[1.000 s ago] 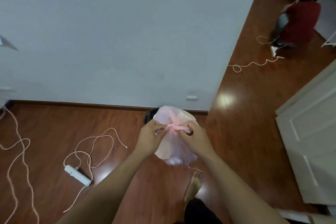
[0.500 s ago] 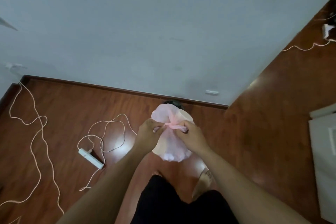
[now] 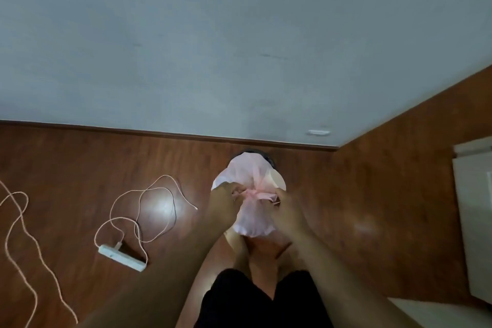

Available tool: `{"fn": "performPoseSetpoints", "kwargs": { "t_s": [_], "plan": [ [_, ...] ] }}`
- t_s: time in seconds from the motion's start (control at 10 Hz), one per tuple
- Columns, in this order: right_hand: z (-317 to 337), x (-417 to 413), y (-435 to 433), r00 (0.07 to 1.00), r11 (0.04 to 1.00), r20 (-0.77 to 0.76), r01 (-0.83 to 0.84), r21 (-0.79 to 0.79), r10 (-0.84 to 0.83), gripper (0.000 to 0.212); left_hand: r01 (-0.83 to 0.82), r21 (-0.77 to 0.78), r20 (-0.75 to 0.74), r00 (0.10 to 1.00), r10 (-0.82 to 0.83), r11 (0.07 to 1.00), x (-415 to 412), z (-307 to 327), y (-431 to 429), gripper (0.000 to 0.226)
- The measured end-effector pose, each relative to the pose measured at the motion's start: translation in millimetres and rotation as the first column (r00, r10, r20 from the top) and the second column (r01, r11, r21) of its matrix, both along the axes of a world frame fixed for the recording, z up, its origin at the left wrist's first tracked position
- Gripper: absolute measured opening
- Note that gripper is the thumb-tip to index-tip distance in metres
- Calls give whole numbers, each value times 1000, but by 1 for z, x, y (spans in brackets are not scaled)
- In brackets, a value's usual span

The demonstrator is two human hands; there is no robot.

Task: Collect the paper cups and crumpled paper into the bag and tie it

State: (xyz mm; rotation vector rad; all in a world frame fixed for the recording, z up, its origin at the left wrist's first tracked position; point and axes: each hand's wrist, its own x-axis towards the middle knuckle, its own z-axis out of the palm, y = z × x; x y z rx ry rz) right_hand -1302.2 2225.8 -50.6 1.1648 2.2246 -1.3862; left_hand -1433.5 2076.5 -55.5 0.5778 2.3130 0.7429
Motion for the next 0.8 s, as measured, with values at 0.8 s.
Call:
{"fn": "performPoseSetpoints", "kwargs": {
  "t_s": [0.8],
  "plan": [
    [-109, -66, 31, 974, 960, 120, 211, -182, -192, 35, 211, -291, 258, 957, -136, 933, -67, -135, 48, 47]
  ]
}}
